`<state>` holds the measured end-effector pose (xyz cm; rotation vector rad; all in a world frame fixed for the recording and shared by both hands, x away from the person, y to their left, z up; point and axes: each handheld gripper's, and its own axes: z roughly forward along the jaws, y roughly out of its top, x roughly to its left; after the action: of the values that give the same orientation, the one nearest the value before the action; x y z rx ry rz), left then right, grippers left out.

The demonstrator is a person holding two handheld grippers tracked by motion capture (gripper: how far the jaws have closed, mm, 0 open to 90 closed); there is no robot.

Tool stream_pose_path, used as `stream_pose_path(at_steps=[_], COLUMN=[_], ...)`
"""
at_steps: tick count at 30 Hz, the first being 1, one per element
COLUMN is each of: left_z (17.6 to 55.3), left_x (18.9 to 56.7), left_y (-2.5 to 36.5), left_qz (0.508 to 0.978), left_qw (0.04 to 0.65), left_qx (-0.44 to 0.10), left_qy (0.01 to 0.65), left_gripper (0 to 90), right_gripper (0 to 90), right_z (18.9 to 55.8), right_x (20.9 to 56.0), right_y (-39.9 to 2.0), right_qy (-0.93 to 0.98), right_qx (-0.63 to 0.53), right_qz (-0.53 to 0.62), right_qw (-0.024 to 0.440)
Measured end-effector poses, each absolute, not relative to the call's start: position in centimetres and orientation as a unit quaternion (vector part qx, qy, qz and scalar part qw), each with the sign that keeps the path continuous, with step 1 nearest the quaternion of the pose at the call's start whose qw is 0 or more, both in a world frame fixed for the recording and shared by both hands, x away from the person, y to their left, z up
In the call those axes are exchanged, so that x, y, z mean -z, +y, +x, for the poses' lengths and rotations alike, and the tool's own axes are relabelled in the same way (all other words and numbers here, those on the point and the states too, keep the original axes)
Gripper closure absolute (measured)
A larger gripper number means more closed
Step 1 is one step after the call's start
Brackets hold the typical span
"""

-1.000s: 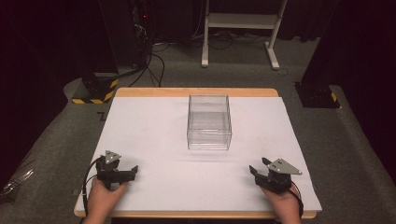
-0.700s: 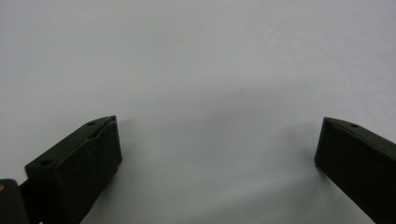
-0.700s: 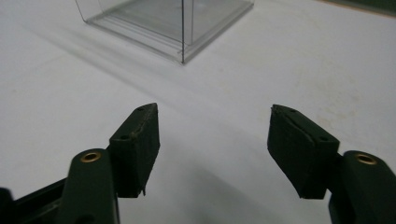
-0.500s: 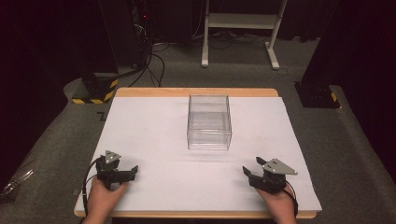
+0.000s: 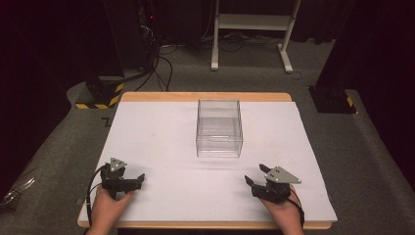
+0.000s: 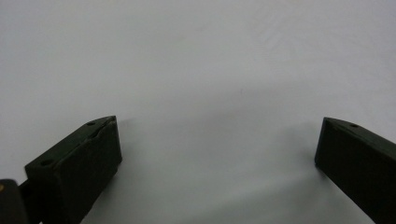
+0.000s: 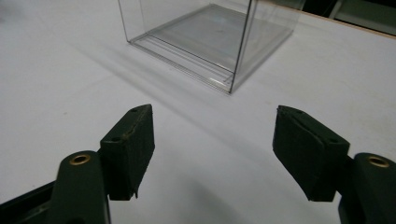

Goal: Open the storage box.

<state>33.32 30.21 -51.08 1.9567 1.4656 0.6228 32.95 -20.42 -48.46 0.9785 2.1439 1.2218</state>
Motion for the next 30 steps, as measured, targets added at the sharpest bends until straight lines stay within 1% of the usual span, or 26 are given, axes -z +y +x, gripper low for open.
stream_pose_path(at_steps=[5,13,16,21,24,30], left_z=[33.3,33.3,33.3,33.3,33.3,33.3], left_x=[51.1,51.1,51.1,51.1,51.1,51.1], left_y=[30.2,30.2,30.2,30.2,30.2,30.2], left_qz=[0.739,0.739,0.739,0.739,0.738,0.739], left_qw=[0.304,0.304,0.304,0.305,0.305,0.305], left_qx=[-0.236,-0.235,-0.235,-0.236,-0.236,-0.235], left_qy=[0.553,0.553,0.553,0.553,0.553,0.553], left_gripper=[0.5,0.5,0.5,0.5,0.5,0.5], right_gripper=[27.9,28.6,28.6,26.3,23.4,23.0], right_z=[33.0,33.7,34.1,34.8,35.4,36.2], right_x=[48.3,47.8,47.7,47.8,47.7,47.1], right_y=[-19.7,-18.1,-17.6,-17.0,-16.4,-15.5], right_qy=[0.786,0.791,0.794,0.793,0.788,0.778], right_qx=[-0.454,-0.455,-0.451,-0.452,-0.462,-0.476], right_qz=[0.349,0.351,0.349,0.352,0.361,0.366], right_qw=[0.234,0.208,0.211,0.207,0.188,0.187])
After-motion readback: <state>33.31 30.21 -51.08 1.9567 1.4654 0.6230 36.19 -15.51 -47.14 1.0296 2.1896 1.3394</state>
